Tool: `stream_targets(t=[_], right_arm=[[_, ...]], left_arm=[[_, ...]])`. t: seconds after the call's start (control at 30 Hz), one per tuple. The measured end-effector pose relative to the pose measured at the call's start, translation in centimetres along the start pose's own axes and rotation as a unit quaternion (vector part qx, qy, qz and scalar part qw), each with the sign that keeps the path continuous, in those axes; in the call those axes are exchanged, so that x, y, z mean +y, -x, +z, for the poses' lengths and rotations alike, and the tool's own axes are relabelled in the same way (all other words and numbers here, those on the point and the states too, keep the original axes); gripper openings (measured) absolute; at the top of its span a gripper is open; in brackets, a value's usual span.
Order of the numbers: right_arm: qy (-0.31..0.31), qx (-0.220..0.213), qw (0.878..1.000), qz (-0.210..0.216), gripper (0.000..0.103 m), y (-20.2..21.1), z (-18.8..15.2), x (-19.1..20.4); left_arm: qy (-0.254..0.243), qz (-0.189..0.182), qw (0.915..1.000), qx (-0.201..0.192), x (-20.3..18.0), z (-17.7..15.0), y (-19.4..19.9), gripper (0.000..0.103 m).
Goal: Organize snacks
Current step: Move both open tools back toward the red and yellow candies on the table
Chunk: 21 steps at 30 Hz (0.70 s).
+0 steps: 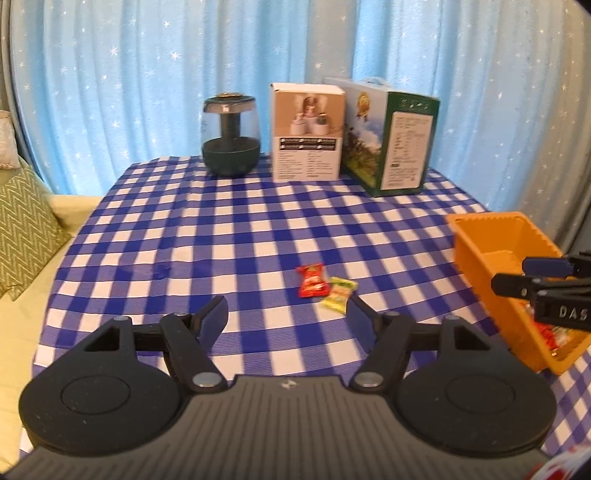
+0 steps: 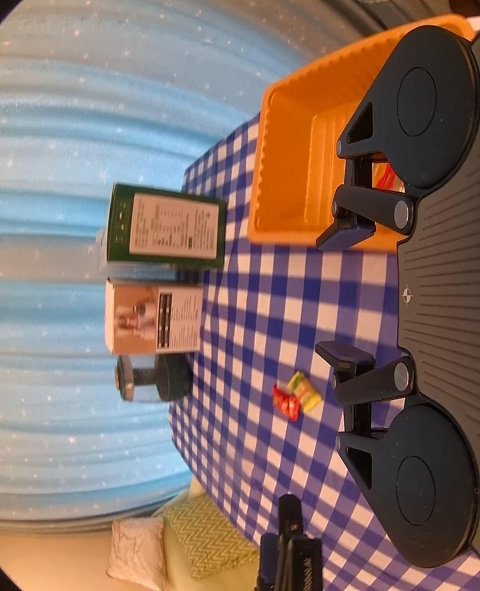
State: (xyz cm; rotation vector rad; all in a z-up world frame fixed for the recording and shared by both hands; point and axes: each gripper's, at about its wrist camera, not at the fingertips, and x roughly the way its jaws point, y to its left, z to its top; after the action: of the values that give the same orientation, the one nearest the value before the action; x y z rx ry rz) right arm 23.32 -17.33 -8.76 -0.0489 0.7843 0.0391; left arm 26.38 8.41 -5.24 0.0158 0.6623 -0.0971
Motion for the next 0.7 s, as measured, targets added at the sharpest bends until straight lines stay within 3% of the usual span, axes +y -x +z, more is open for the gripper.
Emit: stream_targets(t=[0.33,0.7], right_arm=[[-0.028,0.022,0.998,0.05,0.054,-3.8,1.4,1.8],[-0.077,0.064,0.992,0.077,0.054,-8.6,1.6,3.2]], left_arm=[[0.011,0.018,0.9997,0.014,2.2,0.0,-1.7,0.068],[0.026,0.027,0.9989,0.027,3.6,0.1,-3.9,0.068]])
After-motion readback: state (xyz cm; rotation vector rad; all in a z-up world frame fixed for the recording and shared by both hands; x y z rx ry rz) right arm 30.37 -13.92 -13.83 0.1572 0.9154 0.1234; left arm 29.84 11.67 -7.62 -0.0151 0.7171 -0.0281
